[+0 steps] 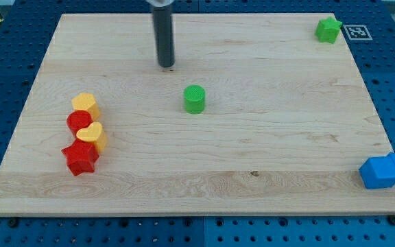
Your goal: Push the green circle towards the top right
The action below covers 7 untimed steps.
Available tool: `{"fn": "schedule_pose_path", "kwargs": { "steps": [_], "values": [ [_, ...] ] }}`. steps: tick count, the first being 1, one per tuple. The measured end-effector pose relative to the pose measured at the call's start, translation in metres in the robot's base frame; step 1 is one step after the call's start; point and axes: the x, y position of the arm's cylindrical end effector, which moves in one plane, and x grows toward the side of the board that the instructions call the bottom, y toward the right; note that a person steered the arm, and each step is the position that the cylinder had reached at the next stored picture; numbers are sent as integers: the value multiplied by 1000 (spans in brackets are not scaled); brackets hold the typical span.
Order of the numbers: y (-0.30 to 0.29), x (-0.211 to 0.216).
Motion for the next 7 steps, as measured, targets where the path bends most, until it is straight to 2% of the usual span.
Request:
{"fn": "schedule_pose_path", "kwargs": {
  "steps": [1,2,3,5,7],
  "values": [
    [-16,26],
    [-14,67],
    [2,91],
    [79,107],
    [109,129]
  ]
}}
